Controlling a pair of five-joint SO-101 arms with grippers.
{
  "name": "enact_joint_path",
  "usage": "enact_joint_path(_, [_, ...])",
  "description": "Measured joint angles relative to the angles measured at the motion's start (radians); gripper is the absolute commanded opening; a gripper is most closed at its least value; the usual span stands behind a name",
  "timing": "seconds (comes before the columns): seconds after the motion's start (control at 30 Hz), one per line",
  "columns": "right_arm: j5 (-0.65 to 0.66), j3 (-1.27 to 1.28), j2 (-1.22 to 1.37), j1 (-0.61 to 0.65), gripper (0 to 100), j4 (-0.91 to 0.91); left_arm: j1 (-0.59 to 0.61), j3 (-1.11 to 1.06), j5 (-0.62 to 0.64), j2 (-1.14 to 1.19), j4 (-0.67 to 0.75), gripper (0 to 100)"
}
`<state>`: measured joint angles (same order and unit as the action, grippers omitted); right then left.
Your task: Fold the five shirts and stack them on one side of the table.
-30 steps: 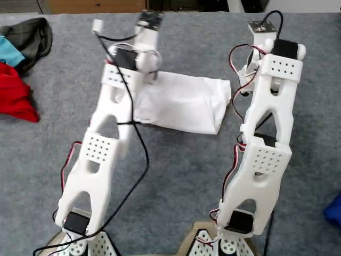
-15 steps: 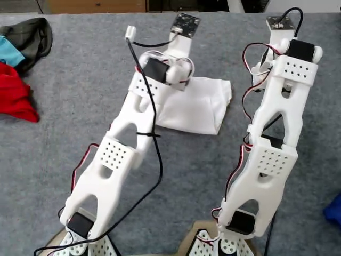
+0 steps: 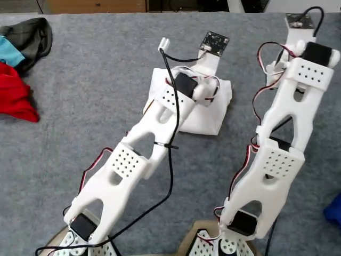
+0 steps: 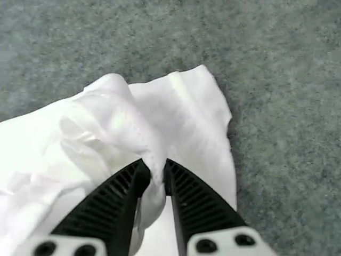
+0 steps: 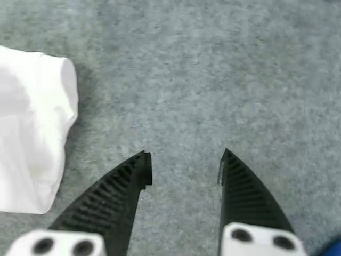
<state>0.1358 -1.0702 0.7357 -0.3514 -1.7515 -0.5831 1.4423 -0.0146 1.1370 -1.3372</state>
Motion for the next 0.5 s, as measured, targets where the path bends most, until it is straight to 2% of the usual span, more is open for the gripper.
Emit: enact_joint_path(0.5, [0.0,-0.037,0.0,-0.041,22.4,0.012,-0.051,-0.009,0.032,0.0,0.008,2])
